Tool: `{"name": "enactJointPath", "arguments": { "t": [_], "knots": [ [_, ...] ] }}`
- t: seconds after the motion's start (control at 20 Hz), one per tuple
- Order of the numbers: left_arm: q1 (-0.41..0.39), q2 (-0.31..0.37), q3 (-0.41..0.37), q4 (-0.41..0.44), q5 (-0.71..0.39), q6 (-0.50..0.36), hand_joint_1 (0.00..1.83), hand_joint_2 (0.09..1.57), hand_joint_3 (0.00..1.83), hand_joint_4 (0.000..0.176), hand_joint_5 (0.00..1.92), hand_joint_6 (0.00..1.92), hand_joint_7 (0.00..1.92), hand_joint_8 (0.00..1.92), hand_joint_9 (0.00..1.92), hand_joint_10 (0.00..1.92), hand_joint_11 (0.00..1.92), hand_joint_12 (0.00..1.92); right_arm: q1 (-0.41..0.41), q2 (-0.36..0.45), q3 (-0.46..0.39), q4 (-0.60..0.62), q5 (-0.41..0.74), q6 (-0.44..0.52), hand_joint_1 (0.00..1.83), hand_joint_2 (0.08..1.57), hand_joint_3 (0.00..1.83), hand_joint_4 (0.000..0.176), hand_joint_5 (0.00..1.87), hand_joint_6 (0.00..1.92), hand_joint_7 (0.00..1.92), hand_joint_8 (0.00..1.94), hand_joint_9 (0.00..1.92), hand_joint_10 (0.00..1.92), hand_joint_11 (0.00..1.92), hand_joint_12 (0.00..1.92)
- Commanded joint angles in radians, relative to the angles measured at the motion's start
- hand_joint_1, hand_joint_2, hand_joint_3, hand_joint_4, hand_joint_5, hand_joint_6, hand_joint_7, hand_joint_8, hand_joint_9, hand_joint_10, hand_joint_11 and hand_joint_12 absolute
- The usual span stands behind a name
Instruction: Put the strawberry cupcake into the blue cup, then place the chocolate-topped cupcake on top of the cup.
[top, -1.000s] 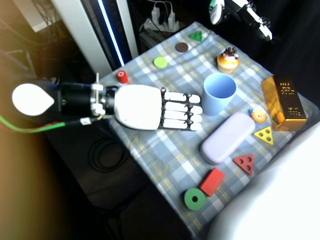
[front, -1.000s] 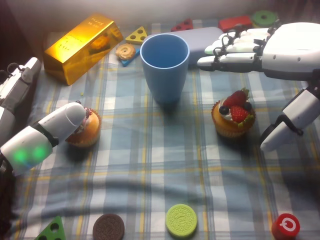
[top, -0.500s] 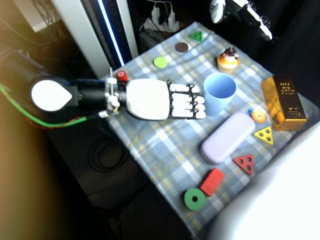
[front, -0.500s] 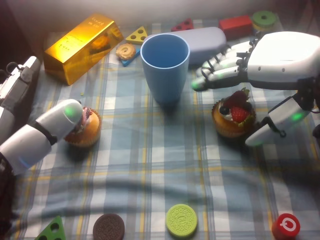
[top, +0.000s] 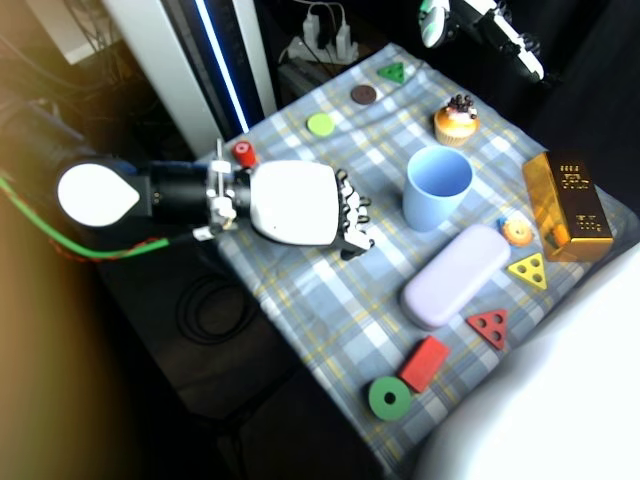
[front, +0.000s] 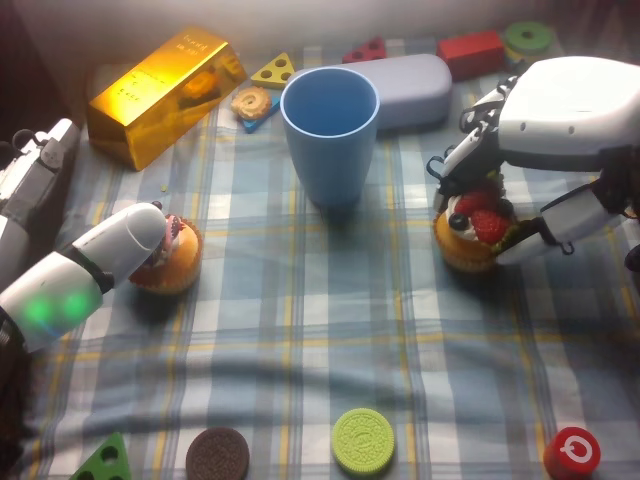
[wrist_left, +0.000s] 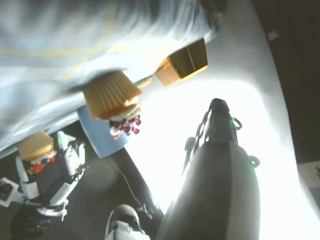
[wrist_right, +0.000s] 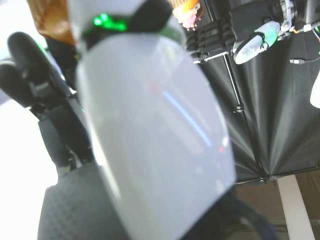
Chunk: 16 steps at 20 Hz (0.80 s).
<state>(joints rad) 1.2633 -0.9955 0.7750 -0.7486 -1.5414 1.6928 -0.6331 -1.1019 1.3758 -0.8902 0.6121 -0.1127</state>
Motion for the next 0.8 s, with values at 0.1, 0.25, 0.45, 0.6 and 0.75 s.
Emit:
{"name": "enactJointPath", "arguments": {
  "t": [0.1, 0.25, 0.45, 0.6, 0.75],
  "knots": [
    [-0.006, -0.002, 0.008, 0.04, -0.117, -0.011, 0.17, 0.89, 0.0, 0.057, 0.13, 0.0, 0.06, 0.01, 0.03, 0.0, 0.01, 0.01, 0.046, 0.047, -0.008, 0.078, 0.098, 0.002, 0.87, 1.05, 0.0, 0.0, 0.86, 0.4, 1.03, 0.0, 1.14, 0.02, 0.69, 1.26],
    [-0.006, -0.001, 0.008, 0.04, -0.117, -0.011, 0.21, 0.89, 0.0, 0.048, 0.12, 0.0, 0.04, 0.0, 0.02, 0.0, 0.0, 0.0, 0.089, 0.09, -0.03, 0.078, 0.101, 0.002, 0.82, 1.02, 0.0, 0.0, 0.9, 0.01, 0.98, 0.0, 1.07, 0.01, 0.66, 1.25],
    [-0.006, -0.001, 0.01, 0.042, -0.112, -0.011, 0.23, 0.89, 0.0, 0.054, 0.14, 0.01, 0.06, 0.01, 0.04, 0.01, 0.02, 0.01, 0.179, 0.105, -0.024, 0.066, 0.105, 0.002, 1.03, 1.02, 0.0, 0.0, 0.87, 0.0, 0.94, 0.01, 0.96, 0.02, 0.63, 1.03],
    [-0.007, -0.001, 0.012, 0.044, -0.104, -0.011, 0.24, 0.9, 0.0, 0.004, 0.15, 0.01, 0.05, 0.01, 0.05, 0.01, 0.03, 0.02, 0.242, 0.087, -0.014, 0.031, 0.101, 0.003, 1.08, 1.14, 0.0, 0.0, 0.94, 1.0, 0.91, 0.0, 0.9, 0.0, 0.5, 0.98],
    [-0.007, -0.001, 0.014, 0.045, -0.097, -0.011, 0.24, 0.88, 0.0, 0.028, 0.15, 0.0, 0.05, 0.0, 0.04, 0.01, 0.04, 0.02, 0.303, 0.047, 0.001, -0.011, 0.096, 0.005, 1.04, 1.11, 0.0, 0.104, 0.97, 0.96, 1.04, 0.01, 0.98, 0.02, 0.58, 0.88]
  ]
}}
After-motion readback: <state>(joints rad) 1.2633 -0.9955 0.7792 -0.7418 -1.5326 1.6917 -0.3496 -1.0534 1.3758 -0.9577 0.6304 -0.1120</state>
